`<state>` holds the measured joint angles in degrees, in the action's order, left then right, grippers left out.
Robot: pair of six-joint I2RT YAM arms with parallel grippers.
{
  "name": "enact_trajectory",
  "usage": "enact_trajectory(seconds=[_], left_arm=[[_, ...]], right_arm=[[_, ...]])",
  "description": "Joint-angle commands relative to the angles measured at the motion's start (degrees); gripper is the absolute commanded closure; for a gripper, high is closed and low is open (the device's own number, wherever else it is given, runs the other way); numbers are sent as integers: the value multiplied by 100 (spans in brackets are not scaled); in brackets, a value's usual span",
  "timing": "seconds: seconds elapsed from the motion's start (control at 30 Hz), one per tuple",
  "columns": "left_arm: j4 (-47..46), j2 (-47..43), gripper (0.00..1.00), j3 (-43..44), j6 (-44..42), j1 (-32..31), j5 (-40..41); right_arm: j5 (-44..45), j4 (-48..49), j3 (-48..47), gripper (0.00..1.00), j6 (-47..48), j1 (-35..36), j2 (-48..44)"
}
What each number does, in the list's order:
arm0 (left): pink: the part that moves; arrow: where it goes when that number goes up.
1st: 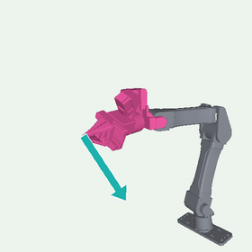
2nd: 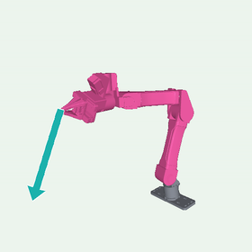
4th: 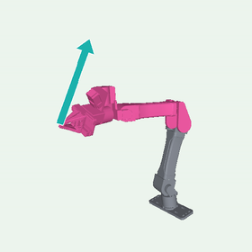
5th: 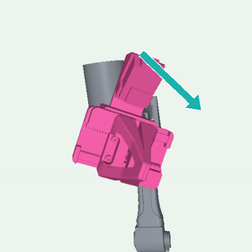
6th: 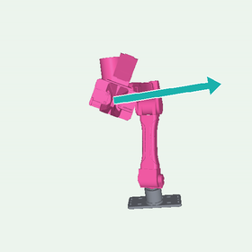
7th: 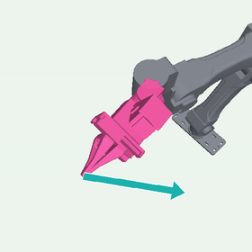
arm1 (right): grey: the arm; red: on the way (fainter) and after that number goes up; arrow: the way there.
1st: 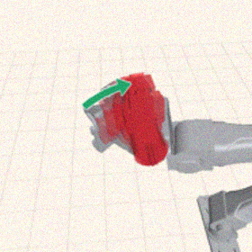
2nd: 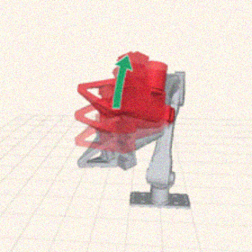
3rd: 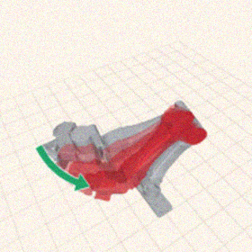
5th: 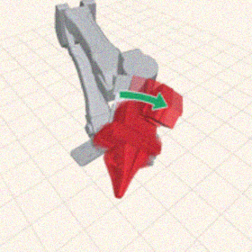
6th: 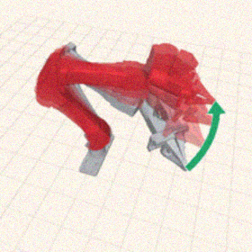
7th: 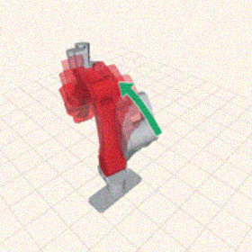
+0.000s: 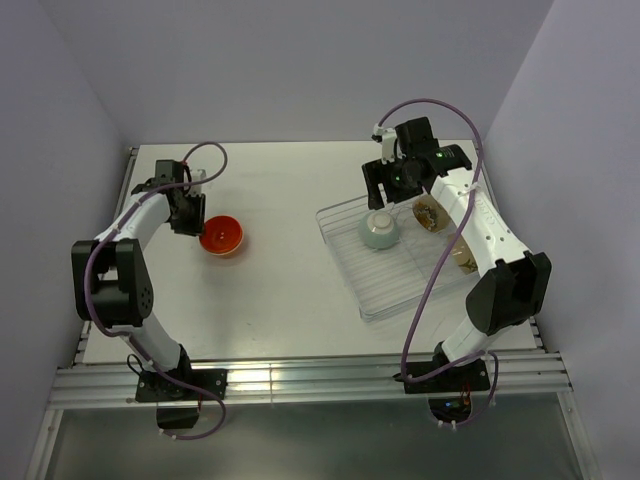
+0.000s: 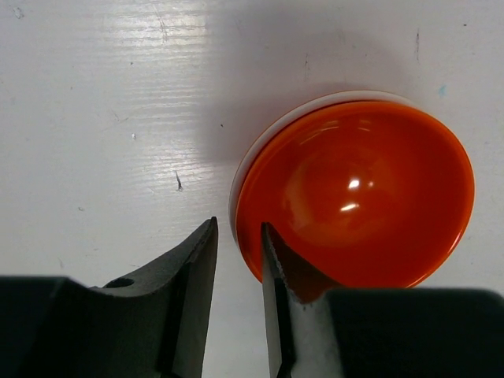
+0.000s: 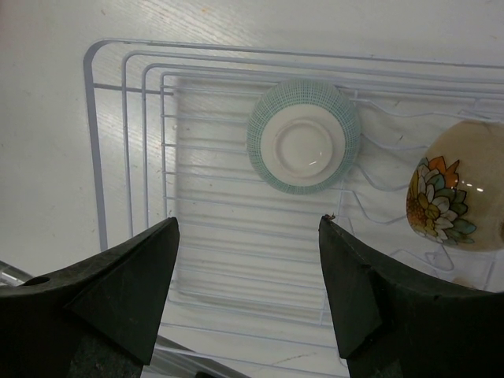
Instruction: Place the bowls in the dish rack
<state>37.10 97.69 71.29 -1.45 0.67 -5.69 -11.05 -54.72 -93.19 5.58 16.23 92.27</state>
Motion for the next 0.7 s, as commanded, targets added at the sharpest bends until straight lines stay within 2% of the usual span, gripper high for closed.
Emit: enact_trajectory(seconds=[0.0,0.23,0.37,0.53,0.57,0.67], left_arm=[[-151,39,67,158,-30,-14,60],[-186,31,75,157,-30,-23,51],[-160,5,85,166,-48,-23,60],[-124,-31,93,201,-39,-23,68],[-98,-31,99,210,-22,-14,77],[-1,-74,100,307,-4,-23,16]], right_arm=[[-20,67,20,22,-49,-41,-34],[-64,93,81,22,-75,-67,10],[-64,93,108,22,-75,-76,28],[-46,84,108,23,-66,-67,37],[-46,75,116,23,-66,-67,37],[-55,67,82,23,-66,-67,46]])
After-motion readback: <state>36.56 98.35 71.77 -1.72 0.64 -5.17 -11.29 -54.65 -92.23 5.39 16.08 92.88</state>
